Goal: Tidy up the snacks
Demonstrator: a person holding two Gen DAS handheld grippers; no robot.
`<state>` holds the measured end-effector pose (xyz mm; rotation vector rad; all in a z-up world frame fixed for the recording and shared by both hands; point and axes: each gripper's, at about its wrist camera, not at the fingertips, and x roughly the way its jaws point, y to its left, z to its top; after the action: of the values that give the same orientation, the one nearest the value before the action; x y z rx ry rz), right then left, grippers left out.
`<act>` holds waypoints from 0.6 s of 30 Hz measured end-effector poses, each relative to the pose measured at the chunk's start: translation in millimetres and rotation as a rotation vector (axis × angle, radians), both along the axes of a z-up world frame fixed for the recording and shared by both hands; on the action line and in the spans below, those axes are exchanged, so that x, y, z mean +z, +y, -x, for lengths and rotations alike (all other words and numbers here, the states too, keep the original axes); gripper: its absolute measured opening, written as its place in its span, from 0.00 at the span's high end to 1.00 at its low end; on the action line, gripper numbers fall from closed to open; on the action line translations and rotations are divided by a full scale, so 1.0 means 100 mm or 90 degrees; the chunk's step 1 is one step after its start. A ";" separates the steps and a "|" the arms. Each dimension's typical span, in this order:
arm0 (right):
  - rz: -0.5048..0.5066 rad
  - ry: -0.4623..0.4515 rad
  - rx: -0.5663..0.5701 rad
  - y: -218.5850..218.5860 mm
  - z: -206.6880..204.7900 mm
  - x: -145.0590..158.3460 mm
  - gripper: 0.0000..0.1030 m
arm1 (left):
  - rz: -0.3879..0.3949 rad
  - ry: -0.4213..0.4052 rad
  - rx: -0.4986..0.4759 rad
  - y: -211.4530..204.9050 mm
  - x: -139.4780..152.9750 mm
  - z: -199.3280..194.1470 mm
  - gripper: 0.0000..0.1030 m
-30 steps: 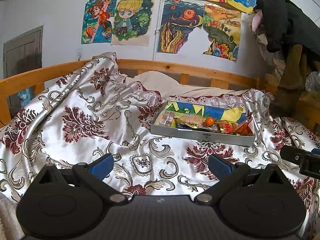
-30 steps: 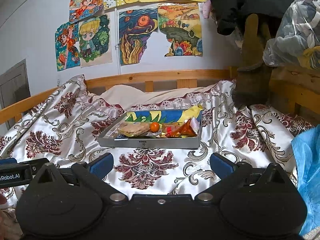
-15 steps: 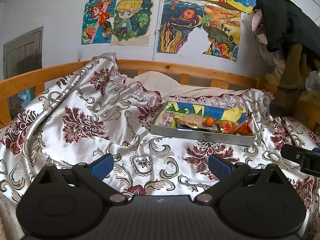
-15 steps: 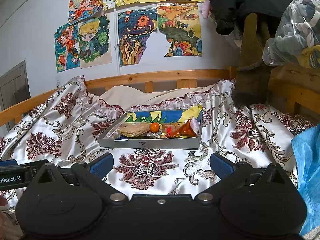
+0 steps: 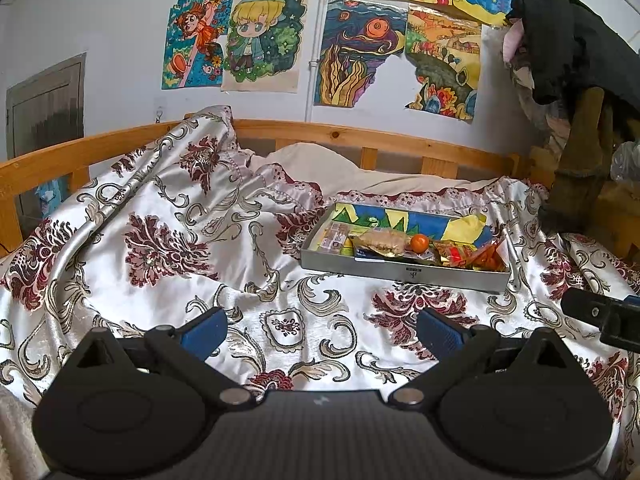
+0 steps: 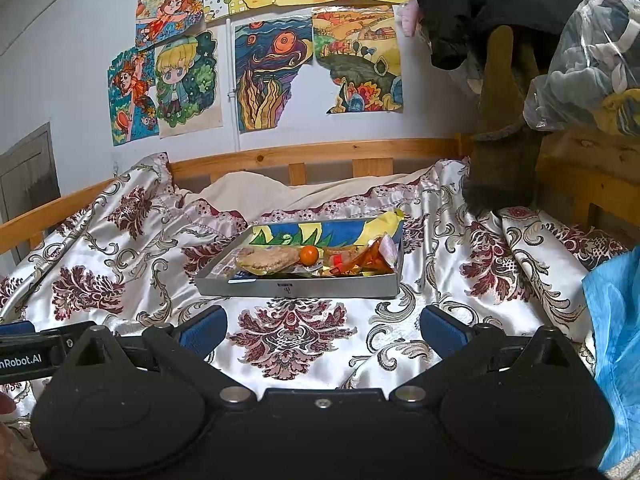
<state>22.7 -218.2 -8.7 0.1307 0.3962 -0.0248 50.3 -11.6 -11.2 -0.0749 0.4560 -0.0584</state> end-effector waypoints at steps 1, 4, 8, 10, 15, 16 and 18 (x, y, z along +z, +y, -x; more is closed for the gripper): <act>0.000 -0.001 0.001 0.00 0.00 0.00 0.01 | 0.000 0.001 0.000 0.00 0.00 -0.01 0.00; 0.000 0.000 0.000 0.00 0.00 0.00 0.01 | -0.001 0.001 -0.001 0.00 0.00 -0.01 0.00; 0.000 0.000 0.000 0.00 0.00 0.00 0.01 | 0.000 0.000 -0.001 0.00 0.00 -0.01 0.00; 0.000 0.000 0.000 0.00 0.00 0.00 0.01 | -0.001 0.001 -0.001 0.00 0.00 -0.01 0.00; 0.002 0.001 0.000 0.00 0.00 0.00 0.01 | -0.003 0.001 0.001 0.00 0.00 -0.01 0.00; 0.001 0.001 0.000 0.00 0.00 0.00 0.01 | -0.003 0.001 0.000 0.00 0.00 -0.01 0.00; 0.002 0.001 0.000 -0.01 0.00 0.00 0.01 | -0.004 0.004 0.002 0.00 0.00 -0.01 0.00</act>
<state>22.9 -219.0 -8.3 0.1272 0.3974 -0.0253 51.6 -12.0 -11.2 -0.0694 0.4617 -0.0537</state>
